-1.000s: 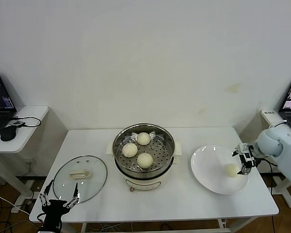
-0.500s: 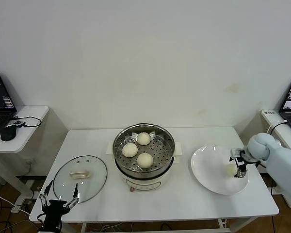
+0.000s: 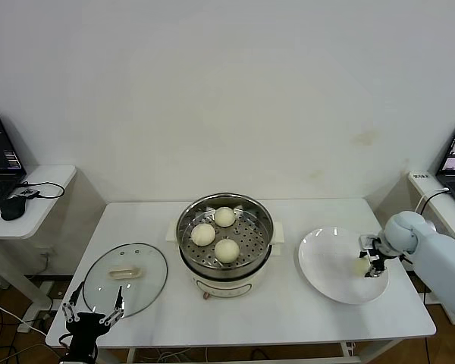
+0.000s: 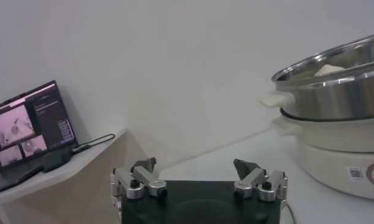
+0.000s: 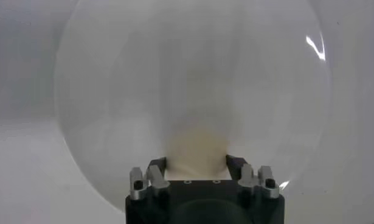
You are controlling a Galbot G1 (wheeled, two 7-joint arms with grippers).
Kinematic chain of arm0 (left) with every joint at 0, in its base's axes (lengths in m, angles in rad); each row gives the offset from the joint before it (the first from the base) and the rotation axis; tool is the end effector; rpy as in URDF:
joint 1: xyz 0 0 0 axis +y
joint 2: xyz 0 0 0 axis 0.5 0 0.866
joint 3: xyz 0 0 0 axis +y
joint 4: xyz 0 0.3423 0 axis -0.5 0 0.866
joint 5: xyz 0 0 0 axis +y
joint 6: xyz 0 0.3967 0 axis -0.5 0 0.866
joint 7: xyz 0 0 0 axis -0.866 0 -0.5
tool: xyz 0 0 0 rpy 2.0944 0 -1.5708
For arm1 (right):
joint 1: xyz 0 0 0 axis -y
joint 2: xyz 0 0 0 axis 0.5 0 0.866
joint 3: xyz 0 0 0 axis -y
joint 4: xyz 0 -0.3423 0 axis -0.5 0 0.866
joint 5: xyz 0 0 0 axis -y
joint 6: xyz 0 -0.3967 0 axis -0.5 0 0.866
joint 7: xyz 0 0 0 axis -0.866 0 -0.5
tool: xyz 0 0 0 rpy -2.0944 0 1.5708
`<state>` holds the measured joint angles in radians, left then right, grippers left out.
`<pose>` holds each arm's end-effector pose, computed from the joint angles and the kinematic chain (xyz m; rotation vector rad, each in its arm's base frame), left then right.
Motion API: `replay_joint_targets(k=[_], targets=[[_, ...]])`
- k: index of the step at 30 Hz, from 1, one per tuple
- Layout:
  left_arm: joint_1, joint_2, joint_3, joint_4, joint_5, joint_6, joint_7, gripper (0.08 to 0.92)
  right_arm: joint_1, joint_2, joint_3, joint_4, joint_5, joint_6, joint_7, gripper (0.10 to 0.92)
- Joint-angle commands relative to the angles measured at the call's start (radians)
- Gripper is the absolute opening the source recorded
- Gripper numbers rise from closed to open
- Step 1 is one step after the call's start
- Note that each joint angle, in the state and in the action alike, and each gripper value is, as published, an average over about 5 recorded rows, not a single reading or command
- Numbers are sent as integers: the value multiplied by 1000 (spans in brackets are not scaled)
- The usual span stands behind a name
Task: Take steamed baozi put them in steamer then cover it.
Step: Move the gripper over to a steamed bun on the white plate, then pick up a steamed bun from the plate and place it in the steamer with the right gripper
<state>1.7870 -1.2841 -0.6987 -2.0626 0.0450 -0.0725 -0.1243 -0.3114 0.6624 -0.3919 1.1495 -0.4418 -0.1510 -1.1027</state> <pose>0.1657 0.1023 -0.3292 0.1211 -2.9588 -0.5798 0.5237 -0.2213 -0.2497 1.0378 -1.3368 1.4019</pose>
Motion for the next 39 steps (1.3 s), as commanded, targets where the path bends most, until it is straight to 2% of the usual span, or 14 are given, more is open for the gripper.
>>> replay_joint_targets(k=[1,9,16,20,25,32,39], targets=[[1,0,-1,-1,0,0,0,823,8,-20,0,21,3,-2,-6,566],[-5,-1,2,-6,0,0,0,823,207,-150,-141,182,174,-66,-37,552],[-13,0,10,-8,0,-1,-1,823,626,-175,-470,327,405,-155,-31,552],[-16,0,12,-10,0,-1,-1,823,864,-97,-658,371,550,-222,-1,558],[-20,-1,11,-12,-5,-1,-1,823,994,65,-774,382,697,-319,60,565],[-23,1,9,-6,-7,0,-1,823,966,277,-797,339,860,-430,162,568],[-19,-1,-9,-13,-14,-1,-2,823,858,404,-802,277,918,-503,231,568]])
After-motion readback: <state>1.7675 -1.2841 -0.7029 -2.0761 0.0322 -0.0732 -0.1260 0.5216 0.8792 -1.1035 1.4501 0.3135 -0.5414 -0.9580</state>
